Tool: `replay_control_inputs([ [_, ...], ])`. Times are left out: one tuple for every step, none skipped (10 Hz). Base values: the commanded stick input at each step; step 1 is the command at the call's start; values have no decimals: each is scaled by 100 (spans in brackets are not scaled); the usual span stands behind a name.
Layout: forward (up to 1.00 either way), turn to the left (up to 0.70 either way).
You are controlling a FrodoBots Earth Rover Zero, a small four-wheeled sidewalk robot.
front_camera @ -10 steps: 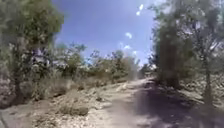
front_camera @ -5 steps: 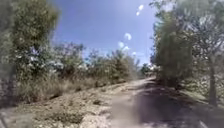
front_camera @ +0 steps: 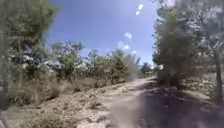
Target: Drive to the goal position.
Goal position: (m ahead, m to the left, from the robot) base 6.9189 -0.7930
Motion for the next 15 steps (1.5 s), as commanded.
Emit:
replay_control_inputs([
  [44,2],
  [44,2],
  [44,2],
  [44,2],
  [44,2],
  [44,2],
  [44,2],
  [44,2],
  [44,2],
  [44,2],
  [44,2],
  [44,2],
  [44,2],
  [44,2],
  [44,2],
])
